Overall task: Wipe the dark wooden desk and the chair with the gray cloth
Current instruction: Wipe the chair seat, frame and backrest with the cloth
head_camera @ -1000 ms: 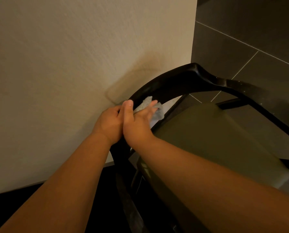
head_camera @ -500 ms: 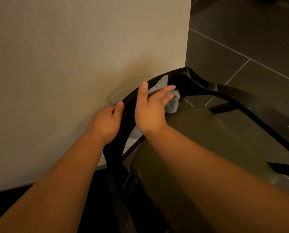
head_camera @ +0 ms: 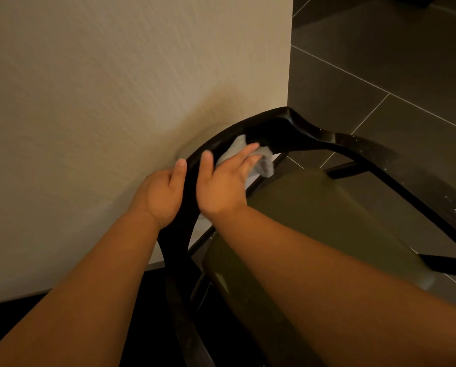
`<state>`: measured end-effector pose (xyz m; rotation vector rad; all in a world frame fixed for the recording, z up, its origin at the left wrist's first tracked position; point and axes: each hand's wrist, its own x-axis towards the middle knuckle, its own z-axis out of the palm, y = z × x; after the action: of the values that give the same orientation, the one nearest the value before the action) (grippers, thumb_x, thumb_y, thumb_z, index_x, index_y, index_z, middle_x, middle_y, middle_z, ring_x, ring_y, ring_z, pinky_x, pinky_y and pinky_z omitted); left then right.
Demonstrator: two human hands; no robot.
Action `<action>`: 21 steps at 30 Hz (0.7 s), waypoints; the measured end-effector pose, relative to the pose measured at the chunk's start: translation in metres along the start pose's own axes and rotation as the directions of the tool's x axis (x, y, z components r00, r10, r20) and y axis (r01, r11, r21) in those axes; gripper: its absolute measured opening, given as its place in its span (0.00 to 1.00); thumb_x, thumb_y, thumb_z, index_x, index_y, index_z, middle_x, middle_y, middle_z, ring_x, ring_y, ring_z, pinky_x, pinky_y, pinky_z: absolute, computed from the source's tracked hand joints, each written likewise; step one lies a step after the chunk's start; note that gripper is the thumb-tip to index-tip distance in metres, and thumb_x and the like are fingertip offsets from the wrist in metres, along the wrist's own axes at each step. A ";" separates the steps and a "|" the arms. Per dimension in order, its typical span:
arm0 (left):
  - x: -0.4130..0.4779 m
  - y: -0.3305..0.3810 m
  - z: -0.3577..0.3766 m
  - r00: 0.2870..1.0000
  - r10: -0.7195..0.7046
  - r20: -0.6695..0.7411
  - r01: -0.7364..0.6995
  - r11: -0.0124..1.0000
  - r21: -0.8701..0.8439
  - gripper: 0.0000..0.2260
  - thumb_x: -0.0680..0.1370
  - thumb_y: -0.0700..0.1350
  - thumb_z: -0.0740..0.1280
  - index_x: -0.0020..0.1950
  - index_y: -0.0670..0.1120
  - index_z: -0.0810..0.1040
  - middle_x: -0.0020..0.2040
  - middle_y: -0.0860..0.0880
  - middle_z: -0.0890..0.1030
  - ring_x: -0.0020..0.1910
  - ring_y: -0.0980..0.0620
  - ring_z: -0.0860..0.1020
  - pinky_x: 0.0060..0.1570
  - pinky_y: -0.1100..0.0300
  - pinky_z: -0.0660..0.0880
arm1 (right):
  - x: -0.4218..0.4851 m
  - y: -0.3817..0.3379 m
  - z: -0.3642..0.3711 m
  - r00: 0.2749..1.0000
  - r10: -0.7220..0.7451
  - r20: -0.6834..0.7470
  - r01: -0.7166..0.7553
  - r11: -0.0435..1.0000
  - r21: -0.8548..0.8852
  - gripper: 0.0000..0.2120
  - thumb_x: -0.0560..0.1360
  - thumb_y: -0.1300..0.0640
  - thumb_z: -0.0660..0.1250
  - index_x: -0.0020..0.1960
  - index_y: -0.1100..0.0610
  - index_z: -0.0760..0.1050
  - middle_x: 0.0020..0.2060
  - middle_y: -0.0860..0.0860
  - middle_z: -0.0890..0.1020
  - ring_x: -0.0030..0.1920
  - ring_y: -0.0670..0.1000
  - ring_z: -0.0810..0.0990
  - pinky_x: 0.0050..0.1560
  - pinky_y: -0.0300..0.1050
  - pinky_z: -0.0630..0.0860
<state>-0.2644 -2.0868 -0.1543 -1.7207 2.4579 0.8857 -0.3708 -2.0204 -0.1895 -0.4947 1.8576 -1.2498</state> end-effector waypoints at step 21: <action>0.041 0.069 0.005 0.960 0.275 0.048 -0.279 0.933 0.227 0.23 0.84 0.65 0.55 0.67 0.53 0.78 0.52 0.49 0.84 0.48 0.46 0.81 0.45 0.52 0.76 | -0.007 0.006 -0.086 0.970 -0.235 -0.070 0.233 0.972 -0.032 0.47 0.83 0.50 0.64 0.83 0.48 0.30 0.81 0.43 0.31 0.83 0.52 0.35 0.82 0.53 0.57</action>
<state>-0.3419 -2.1032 -0.1415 -1.3112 2.7105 0.5898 -0.4356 -1.9637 -0.1781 -0.7056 1.9191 -1.4190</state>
